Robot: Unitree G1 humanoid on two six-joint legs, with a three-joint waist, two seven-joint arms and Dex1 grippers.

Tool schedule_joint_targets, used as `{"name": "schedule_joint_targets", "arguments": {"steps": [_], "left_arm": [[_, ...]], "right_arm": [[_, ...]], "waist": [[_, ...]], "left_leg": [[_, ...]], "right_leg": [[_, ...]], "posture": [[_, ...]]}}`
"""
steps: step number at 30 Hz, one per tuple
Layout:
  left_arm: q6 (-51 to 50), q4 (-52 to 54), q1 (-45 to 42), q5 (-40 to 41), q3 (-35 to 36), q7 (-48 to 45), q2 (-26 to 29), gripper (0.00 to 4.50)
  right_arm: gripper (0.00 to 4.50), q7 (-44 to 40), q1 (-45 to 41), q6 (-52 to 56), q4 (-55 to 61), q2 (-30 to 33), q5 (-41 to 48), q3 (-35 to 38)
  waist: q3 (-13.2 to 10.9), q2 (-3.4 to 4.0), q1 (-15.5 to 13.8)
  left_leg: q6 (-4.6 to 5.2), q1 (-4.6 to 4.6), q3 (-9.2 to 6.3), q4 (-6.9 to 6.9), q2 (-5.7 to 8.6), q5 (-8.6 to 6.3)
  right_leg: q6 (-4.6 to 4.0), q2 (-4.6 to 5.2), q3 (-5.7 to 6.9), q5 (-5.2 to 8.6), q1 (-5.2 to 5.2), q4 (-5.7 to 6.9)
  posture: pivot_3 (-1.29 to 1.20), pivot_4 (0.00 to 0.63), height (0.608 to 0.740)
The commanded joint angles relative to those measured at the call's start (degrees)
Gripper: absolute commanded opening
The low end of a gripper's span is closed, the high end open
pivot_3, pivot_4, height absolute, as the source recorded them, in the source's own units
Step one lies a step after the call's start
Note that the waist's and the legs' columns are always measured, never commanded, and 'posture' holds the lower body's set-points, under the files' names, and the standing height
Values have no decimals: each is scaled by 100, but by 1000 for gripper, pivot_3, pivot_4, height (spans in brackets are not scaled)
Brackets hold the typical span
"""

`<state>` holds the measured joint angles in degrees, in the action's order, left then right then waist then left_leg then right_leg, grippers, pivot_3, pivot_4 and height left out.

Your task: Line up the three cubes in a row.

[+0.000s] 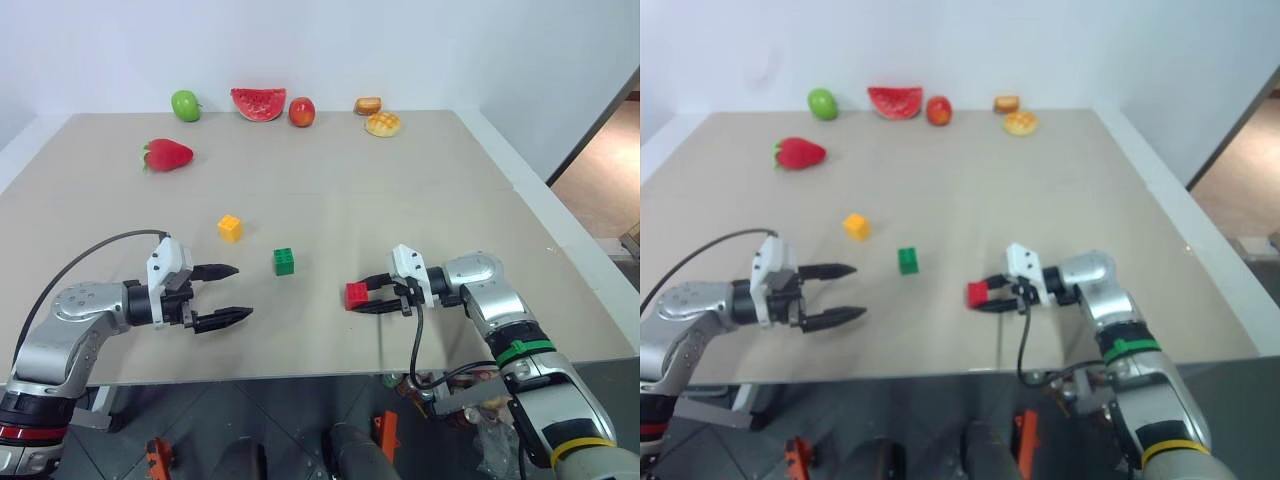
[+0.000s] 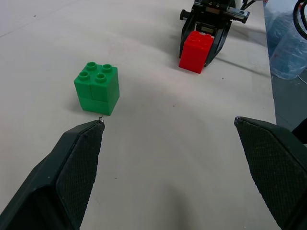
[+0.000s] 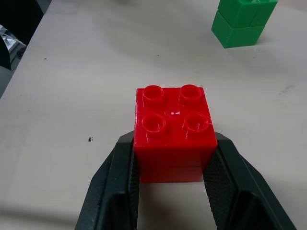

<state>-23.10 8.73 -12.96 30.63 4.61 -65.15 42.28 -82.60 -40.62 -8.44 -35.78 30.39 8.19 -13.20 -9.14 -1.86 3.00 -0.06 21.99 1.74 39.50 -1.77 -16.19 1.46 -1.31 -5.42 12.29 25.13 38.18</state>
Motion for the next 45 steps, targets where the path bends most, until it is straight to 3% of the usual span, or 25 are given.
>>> {"name": "schedule_joint_targets", "arguments": {"steps": [1,7,9,14,21,27,33,39,45], "left_arm": [[-41,185,-25,127,127,38,10,4500],[-70,232,-36,149,96,84,-18,4500],[-68,241,-26,151,98,101,-19,4500],[-43,203,-30,119,73,141,-62,4500],[240,-68,-115,-202,-134,169,-167,4500],[759,-875,-477,-775,-372,406,-465,4500],[1341,-1846,-1019,-1074,-621,343,-1024,4500],[1967,-2908,-1543,-1441,-839,54,-1208,4500],[2421,-3989,-2238,-1606,-832,-61,-1431,4500]], "right_arm": [[1299,-5,-272,-186,-317,-60,-122,33],[1299,-126,-249,-286,-461,-91,-227,-35],[2348,-87,-246,-314,-513,-74,-291,-53],[3953,-31,-221,-250,-531,49,-504,-117],[3953,-323,-343,314,12,513,-226,121],[3953,-968,-179,1532,1738,1538,753,526],[3953,761,201,3535,3490,1188,2046,1505],[3953,1605,1361,4065,5033,900,2413,1575],[3953,2289,1963,4437,5948,713,2841,1736]], "waist": [[0,0,0],[0,0,-5],[0,0,-5],[-1,3,-12],[-5,8,-46],[-11,17,-53],[-9,13,-39],[-9,13,-57],[-9,13,-55]], "left_leg": [[3,-1,1,0,0,4],[7,-1,-2,0,-1,12],[7,-1,-1,0,-1,12],[7,3,-4,-7,1,11],[10,10,-8,-15,12,9],[10,25,-1,-8,34,9],[11,26,-14,-9,24,9],[11,42,-24,-9,23,9],[11,51,-25,1,27,9]], "right_leg": [[3,-2,-2,-2,0,0],[6,-4,-3,-4,-2,0],[6,-4,-5,-4,-2,0],[-15,-2,-7,-14,0,0],[-3,22,-5,1,1,-1],[13,51,1,4,6,-3],[8,32,11,1,5,-3],[5,17,34,3,8,-3],[12,30,33,2,8,-4]], "posture": [[0,150,740],[0,150,740],[0,150,740],[0,150,740],[0,150,740],[0,150,740],[0,150,740],[0,150,740],[0,150,740]]}}
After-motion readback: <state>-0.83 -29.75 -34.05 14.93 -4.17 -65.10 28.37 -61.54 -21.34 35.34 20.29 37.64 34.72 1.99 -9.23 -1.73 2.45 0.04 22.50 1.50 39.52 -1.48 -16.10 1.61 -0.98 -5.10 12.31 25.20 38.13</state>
